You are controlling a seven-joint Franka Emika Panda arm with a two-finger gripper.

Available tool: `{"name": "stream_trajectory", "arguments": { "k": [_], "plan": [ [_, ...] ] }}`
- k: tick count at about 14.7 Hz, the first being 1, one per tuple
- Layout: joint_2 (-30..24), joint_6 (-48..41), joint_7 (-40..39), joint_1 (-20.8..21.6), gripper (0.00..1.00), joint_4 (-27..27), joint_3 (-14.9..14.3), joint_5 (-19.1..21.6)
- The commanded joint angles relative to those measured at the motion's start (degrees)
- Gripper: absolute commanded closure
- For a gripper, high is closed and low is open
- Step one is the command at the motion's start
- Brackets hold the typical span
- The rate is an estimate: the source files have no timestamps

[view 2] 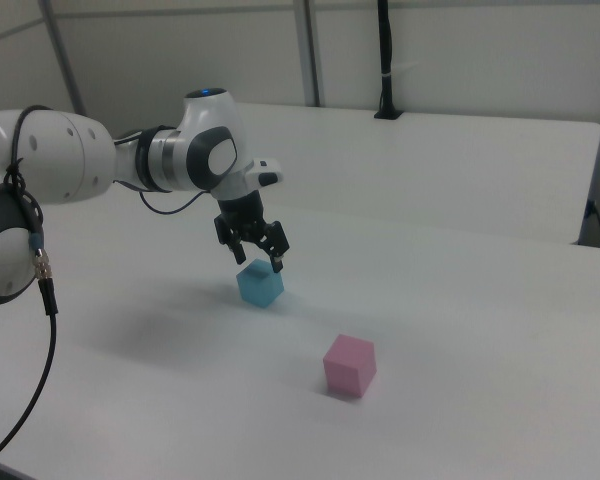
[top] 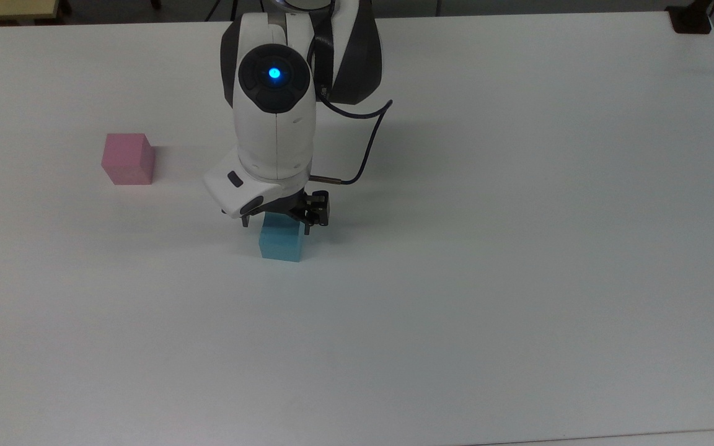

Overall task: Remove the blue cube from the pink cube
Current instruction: 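Open the gripper to release the blue cube and raise away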

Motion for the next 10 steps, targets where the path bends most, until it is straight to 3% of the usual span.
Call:
{"name": "stream_trajectory", "arguments": {
  "k": [1, 4, 8, 10],
  "plan": [
    [-5.7, -1.3, 1.1, -1.3, 0.0, 0.1, -0.6, 0.4],
    [-14.3, -10.8, 1.1, -2.8, 0.0, 0.5, -0.8, 5.8],
    [-25.0, -25.1, 1.0, -3.6, 0.0, 0.5, -1.2, 6.5],
    [-29.9, -30.3, 0.9, -2.9, 0.0, -0.1, -3.2, 6.6]
  ]
}}
